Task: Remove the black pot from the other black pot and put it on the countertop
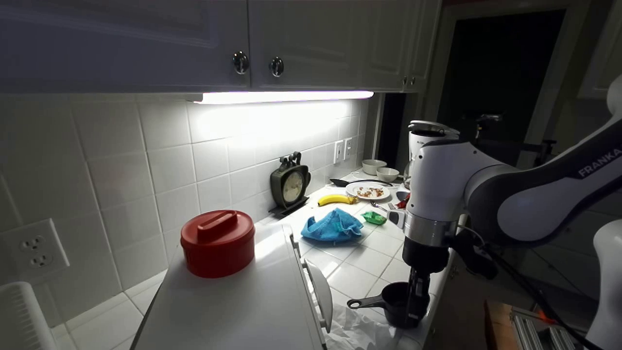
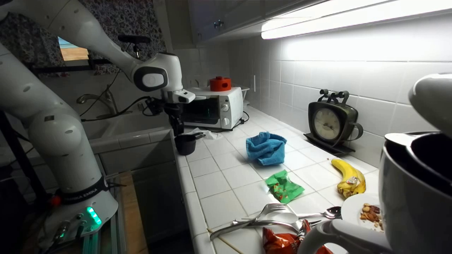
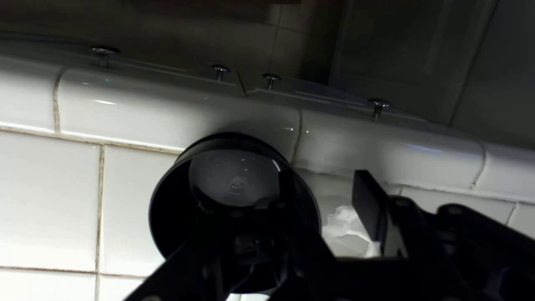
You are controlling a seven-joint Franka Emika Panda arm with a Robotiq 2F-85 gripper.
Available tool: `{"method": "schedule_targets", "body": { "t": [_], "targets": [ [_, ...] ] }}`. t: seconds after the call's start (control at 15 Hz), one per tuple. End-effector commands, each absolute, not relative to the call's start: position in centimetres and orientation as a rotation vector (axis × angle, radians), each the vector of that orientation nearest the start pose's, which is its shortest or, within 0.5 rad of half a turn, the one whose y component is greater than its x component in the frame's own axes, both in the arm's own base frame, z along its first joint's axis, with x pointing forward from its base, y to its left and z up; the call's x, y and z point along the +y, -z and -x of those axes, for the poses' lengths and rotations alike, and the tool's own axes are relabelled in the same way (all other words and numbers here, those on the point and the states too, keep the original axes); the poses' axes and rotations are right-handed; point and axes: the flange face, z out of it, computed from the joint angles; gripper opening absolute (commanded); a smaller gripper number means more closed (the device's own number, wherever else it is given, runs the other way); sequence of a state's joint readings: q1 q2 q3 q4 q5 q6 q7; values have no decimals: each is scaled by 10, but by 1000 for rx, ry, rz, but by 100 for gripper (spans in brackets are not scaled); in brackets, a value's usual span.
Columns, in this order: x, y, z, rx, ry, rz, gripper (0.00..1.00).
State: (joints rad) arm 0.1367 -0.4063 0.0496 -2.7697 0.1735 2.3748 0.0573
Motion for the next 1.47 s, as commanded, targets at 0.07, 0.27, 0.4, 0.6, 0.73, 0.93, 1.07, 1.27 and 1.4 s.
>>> {"method": "schedule_targets", "body": {
  "t": [0.07,0.27,0.4,0.6,0.73,0.93,1.07,1.27,1.4],
  "targets": [
    [60,-336,-363,16,7,3062,4],
    [47,-350,-366,60,62,3087,0],
    [35,-361,-369,97,107,3102,1],
    [18,-372,-372,142,159,3129,1],
    [6,-381,-373,177,198,3149,1],
    [-11,-400,-369,237,281,3166,1],
    [-22,-407,-364,291,324,3175,1],
    [-37,-410,-368,368,346,3169,1],
    [-48,-407,-371,404,362,3155,1]
  ]
}}
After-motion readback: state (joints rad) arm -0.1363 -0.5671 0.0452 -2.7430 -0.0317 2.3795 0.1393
